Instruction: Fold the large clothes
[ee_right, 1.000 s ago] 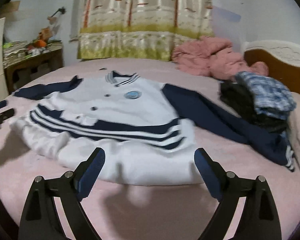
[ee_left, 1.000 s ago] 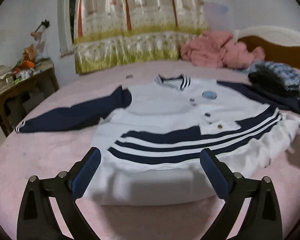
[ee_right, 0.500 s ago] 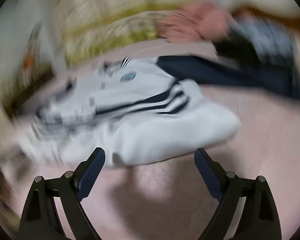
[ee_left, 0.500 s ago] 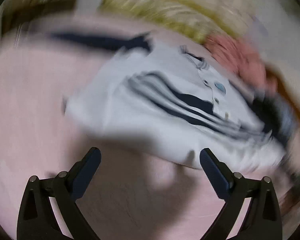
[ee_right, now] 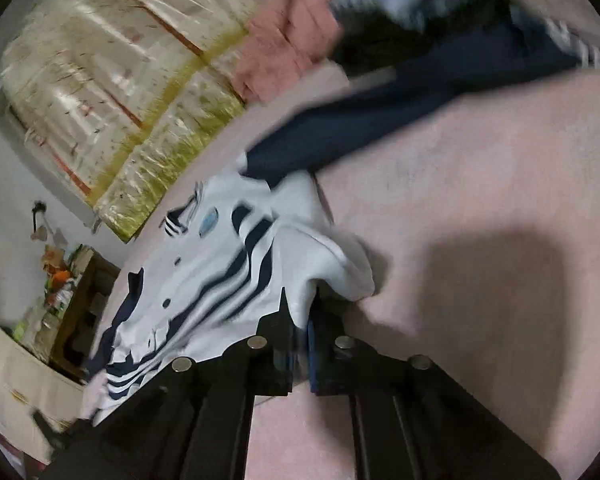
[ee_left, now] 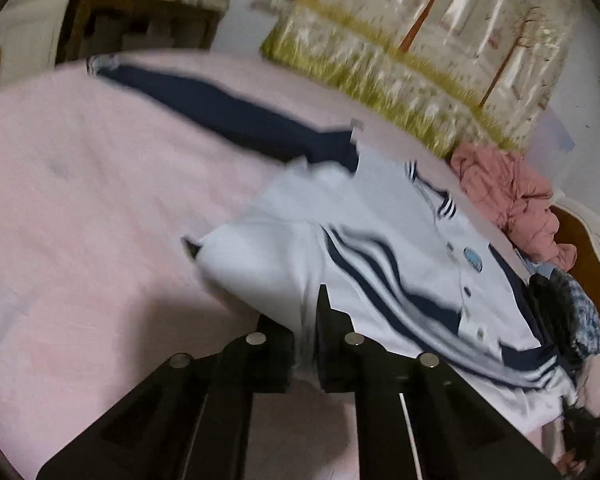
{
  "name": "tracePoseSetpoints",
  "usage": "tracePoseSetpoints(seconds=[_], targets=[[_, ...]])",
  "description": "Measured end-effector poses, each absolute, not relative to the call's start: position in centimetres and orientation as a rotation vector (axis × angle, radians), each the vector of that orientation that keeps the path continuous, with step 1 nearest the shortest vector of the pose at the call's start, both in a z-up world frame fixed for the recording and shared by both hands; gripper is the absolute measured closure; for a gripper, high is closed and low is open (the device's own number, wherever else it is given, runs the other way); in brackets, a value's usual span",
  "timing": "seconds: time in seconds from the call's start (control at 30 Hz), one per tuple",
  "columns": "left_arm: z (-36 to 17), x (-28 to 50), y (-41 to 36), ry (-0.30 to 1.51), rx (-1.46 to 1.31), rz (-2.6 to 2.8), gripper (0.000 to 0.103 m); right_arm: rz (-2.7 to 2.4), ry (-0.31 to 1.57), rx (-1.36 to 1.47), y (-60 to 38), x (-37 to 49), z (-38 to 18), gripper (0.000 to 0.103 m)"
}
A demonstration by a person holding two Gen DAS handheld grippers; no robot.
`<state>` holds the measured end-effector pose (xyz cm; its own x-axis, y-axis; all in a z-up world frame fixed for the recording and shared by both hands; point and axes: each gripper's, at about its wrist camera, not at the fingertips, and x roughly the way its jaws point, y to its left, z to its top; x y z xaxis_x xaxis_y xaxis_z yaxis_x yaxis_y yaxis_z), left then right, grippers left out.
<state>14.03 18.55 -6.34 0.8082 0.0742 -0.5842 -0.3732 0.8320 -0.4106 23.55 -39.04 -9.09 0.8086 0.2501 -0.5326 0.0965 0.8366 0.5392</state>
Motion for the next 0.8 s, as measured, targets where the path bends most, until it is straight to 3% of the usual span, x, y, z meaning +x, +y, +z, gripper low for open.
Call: tracePoseSetpoints(seconds=[0.13,0.27,0.33,0.37,0.4,0.43,0.57,0.63,0.7,0.8], targets=[[-6.4,12.4,18.9,0.594,-0.478,0.287,0.094,0.102,0.598,0.523,-39.3,21.8,-6.6,0.098],[-10.1,12.7,19.9,0.682,-0.531,0.274,0.093,0.054,0.723,0.406,-38.0,23.1,-9.2,0.098],[-9.1,12.5,19.7,0.673,-0.496,0.265,0.08,0.049,0.724,0.403,-38.3,22.9,-10.1,0.096],[-8.5,12.3,19.4,0.661,-0.456,0.3,0.06,0.052,0.699,0.415,-38.8,22.3,-9.9,0.093],[-8.0,11.8,19.0,0.644,-0.402,0.352,0.042,0.047,0.687,0.404,-39.0,22.1,-9.6,0.081],[-7.5,11.2,18.6,0.616,-0.356,0.364,0.039,0.025,0.675,0.366,-38.9,21.7,-9.0,0.071],[-5.4,9.1,16.2,0.523,-0.211,0.279,0.036,-0.024,0.598,0.143,-36.9,19.3,-6.3,0.052],[-4.5,9.0,14.7,0.496,-0.161,0.22,0.03,0.008,0.521,0.049,-35.5,17.4,-4.5,0.032],[-3.6,9.0,13.4,0.494,-0.14,0.144,0.021,0.064,0.453,0.014,-33.9,16.1,-2.8,0.028],[-2.4,10.2,12.3,0.548,-0.193,0.067,0.017,0.135,0.401,0.002,-31.4,15.2,-1.2,0.013]])
